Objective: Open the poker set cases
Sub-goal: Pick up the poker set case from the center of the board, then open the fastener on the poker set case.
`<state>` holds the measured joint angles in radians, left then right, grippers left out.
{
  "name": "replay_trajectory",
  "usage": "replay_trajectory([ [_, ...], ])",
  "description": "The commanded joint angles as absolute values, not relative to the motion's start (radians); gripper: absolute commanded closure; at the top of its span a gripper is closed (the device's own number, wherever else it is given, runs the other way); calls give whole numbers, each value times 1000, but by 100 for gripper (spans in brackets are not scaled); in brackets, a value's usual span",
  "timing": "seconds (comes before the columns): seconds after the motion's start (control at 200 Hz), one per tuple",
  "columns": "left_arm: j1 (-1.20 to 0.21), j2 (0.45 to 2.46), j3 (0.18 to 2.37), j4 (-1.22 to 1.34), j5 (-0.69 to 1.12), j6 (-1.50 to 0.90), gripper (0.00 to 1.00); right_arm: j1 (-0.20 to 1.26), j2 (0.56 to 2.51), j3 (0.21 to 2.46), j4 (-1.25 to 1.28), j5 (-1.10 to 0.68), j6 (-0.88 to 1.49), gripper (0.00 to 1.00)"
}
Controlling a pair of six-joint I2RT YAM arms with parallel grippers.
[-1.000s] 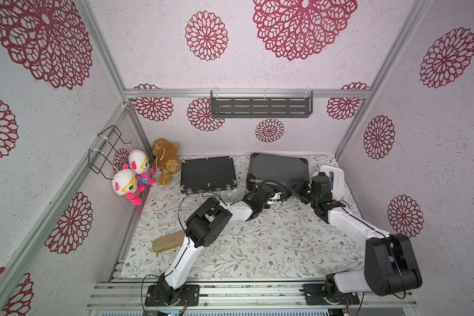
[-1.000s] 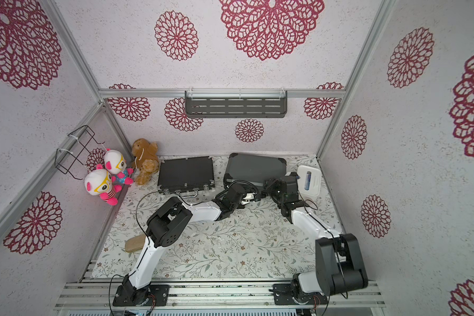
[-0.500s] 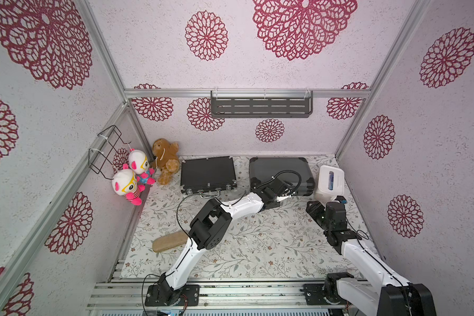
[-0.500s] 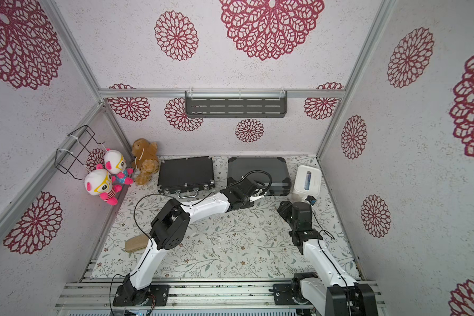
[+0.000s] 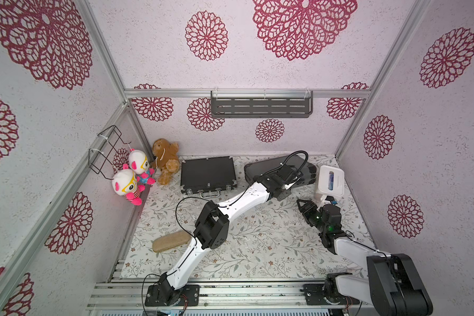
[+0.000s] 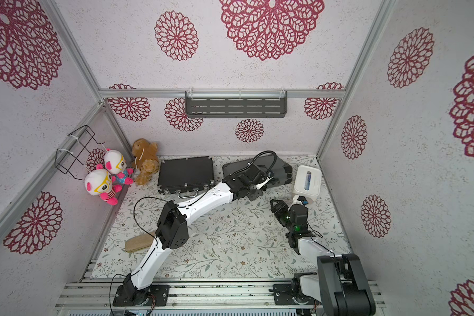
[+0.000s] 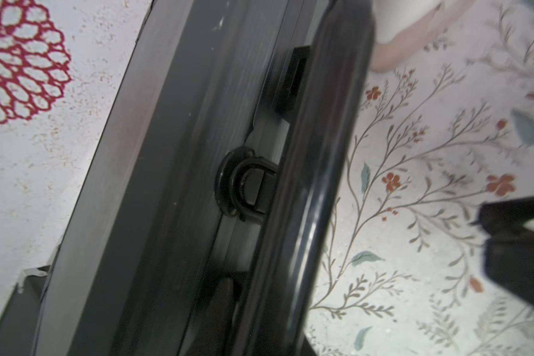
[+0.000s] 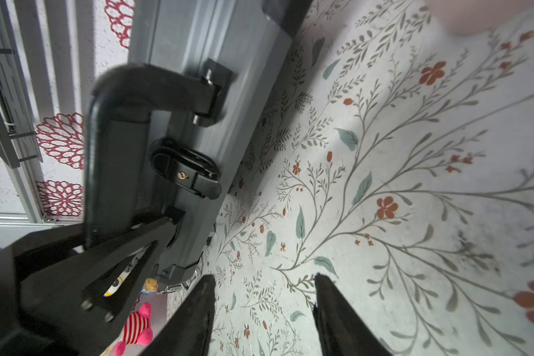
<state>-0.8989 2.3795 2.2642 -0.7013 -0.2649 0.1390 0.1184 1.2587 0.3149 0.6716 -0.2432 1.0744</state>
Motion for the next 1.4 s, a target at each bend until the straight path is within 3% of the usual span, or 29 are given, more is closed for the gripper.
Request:
replay_trajectory([
  [0.0, -900, 2224, 2356, -486, -268, -116, 100, 117, 1302, 320, 910, -289, 1148, 47],
  [0.29, -891, 2210, 2353, -461, -225, -180, 100, 139, 1379, 380, 995, -258, 1146, 43],
  [0.56, -891, 2204, 2341, -435, -222, -179, 100, 128, 1590, 408, 1225, -306, 1234, 39],
  [0.966, -893, 2197, 2321, -409, -196, -208, 100, 130, 1695, 483, 1334, -325, 1281, 49],
  [1.166, -893, 2192, 2306, -390, -176, -225, 100, 130, 1787, 493, 1512, -328, 1383, 54],
  [1.396, -893, 2185, 2284, -403, -171, -218, 100, 129, 1817, 500, 1567, -325, 1402, 55],
])
